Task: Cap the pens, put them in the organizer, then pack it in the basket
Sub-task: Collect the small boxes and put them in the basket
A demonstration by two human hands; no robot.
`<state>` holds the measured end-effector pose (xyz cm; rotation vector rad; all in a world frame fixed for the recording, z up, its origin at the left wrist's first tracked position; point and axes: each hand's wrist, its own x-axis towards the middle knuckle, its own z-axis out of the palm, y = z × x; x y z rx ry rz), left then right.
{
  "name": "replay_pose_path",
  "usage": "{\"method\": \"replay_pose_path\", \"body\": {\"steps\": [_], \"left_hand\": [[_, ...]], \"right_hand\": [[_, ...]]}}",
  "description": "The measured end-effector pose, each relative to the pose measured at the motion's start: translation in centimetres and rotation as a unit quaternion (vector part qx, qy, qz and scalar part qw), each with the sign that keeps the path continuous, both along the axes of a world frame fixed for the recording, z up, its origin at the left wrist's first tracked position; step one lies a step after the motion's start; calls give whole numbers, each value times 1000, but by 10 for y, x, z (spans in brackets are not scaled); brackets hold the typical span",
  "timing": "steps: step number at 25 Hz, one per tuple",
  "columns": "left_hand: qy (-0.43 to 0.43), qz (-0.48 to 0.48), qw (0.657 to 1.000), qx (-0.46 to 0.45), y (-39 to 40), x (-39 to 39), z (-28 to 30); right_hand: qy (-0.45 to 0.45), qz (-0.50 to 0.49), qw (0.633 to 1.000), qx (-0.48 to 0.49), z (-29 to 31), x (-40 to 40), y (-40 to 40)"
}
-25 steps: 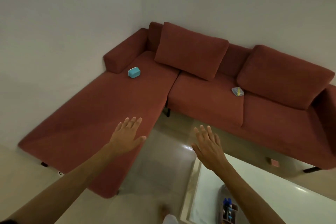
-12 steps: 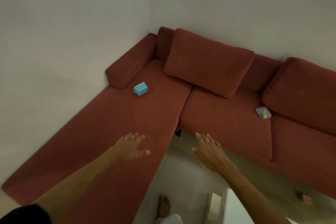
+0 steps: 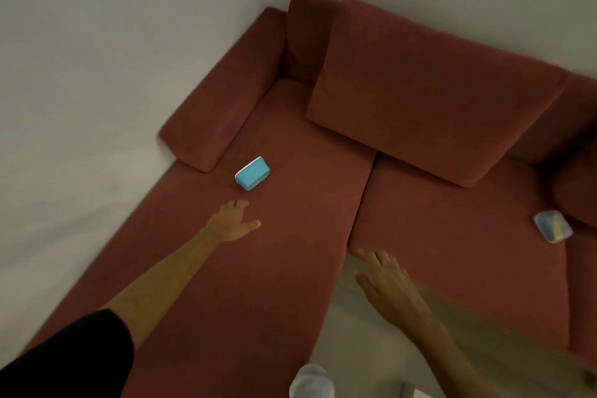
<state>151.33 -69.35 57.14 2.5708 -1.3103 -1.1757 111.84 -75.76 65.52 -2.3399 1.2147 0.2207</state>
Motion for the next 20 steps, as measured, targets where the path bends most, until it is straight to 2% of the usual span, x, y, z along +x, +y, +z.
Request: {"method": "replay_pose_path", "body": {"steps": [4,8,11,13,15,16,17,20], "left_hand": [[-23,54,998,9,-112,74,-108],[-74,68,995,19,-171,115,-198],[-127,67,990,9,-184,114,-234],[-157,71,985,-22,-182,104,-233],[-131,16,987,-89,-169,71,-219],[-100,-38,986,-130,-161,45,-208],[-58,-102,979,-166,-152,14,-194],[69,-305,916,-250,-121,-99,-153]], "right_hand": [[-21,-45,996,79,-100,49,-61],[-49,-167,975,140,-169,45,-79],[-33,-225,959,171,-189,18,-65],[-42,-288,932,215,-192,-5,-57],[-57,-384,884,260,-183,-32,-51],[-83,-437,851,279,-173,-46,-50],[-126,-498,802,304,-165,-59,-50],[-202,-610,686,340,-148,-110,-43]]}}
